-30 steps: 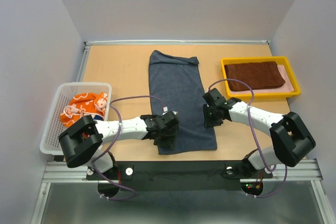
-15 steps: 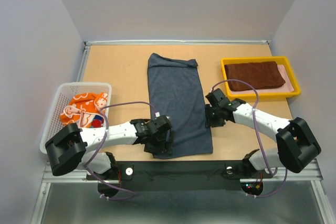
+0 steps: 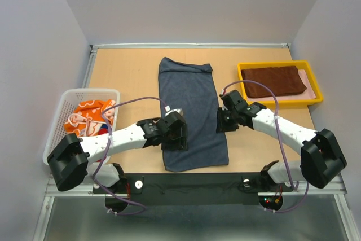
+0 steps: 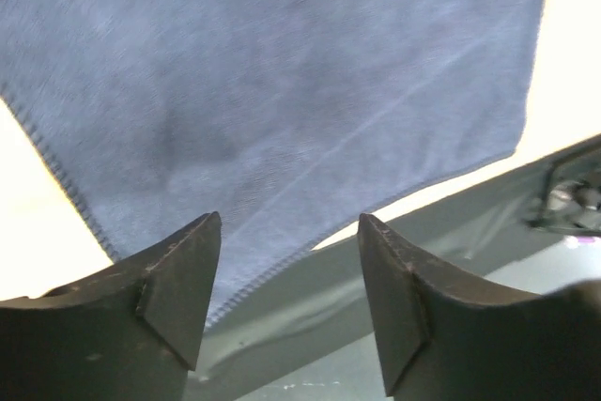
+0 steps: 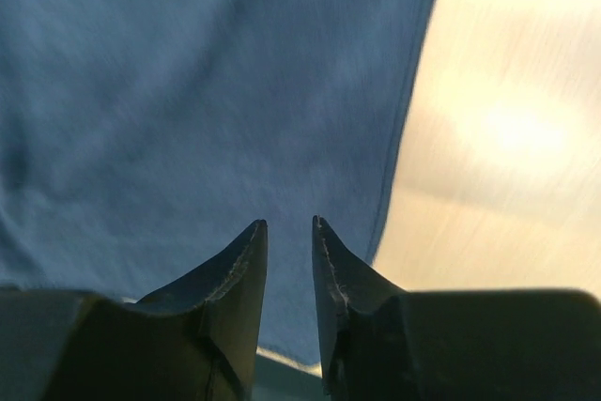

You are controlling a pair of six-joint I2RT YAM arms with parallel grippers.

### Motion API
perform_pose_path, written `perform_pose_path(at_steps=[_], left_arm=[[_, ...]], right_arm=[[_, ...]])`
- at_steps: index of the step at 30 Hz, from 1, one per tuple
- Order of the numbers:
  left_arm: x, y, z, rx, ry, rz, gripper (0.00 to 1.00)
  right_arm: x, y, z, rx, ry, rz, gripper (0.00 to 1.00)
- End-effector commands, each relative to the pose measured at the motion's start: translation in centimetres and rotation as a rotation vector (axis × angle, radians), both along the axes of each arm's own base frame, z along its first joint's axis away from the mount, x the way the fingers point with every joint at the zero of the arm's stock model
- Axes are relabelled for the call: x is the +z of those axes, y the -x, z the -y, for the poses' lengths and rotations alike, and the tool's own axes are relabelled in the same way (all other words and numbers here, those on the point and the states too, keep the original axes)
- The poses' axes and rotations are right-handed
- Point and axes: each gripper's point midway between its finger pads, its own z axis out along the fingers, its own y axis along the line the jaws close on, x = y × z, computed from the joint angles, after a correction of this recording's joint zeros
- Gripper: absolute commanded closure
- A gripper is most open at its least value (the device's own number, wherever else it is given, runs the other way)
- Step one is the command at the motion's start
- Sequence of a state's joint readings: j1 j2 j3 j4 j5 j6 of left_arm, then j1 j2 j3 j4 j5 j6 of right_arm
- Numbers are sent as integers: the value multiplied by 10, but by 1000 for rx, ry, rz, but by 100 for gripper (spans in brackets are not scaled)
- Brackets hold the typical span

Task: Fold and stack the towels
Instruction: Flatten out the crumpled towel

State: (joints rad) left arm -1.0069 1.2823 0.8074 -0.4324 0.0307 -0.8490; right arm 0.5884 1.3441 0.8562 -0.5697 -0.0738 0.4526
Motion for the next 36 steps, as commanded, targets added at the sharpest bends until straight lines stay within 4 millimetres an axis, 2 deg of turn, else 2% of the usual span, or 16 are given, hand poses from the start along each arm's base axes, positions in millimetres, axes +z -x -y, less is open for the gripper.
perform_pose_path(at_steps=[1, 3, 7, 11, 15, 18, 22, 27, 29, 32, 34, 35, 36], left_arm=[[-9, 2, -10, 57, 8, 2, 33], [-13, -5, -15, 93, -12, 22, 35], [-24, -12, -19, 126, -20, 16, 38], [-35, -27, -32, 191, -14, 10, 39], [-42, -42, -40, 240, -7, 16, 41], [-49, -45, -47, 263, -12, 4, 42], [-56, -48, -55, 288, -19, -3, 44], [-47, -62, -65, 348, -15, 40, 43], [-39, -66, -65, 346, -11, 60, 42], [-16, -75, -61, 341, 28, 119, 31], [5, -86, -64, 360, 38, 193, 23], [21, -100, -68, 372, 24, 261, 18], [28, -106, -70, 375, 7, 294, 16]], right_arm=[[-1, 39, -3, 36, -81, -95, 69], [-6, 55, -3, 44, -79, -136, 69], [-31, 83, 10, 1, -34, -240, 70], [-49, 99, 20, -40, 15, -298, 70], [-57, 107, 31, -99, 47, -312, 70], [-60, 114, 40, -130, 77, -324, 70], [-55, 113, 48, -158, 110, -302, 70], [-44, 104, 52, -161, 137, -249, 70], [-28, 92, 41, -131, 98, -200, 70], [13, 61, 22, -89, 15, -49, 70], [28, 34, 23, -107, 50, 58, 69], [50, 14, 16, -77, 49, 141, 68], [56, 2, 15, -68, 72, 179, 66]])
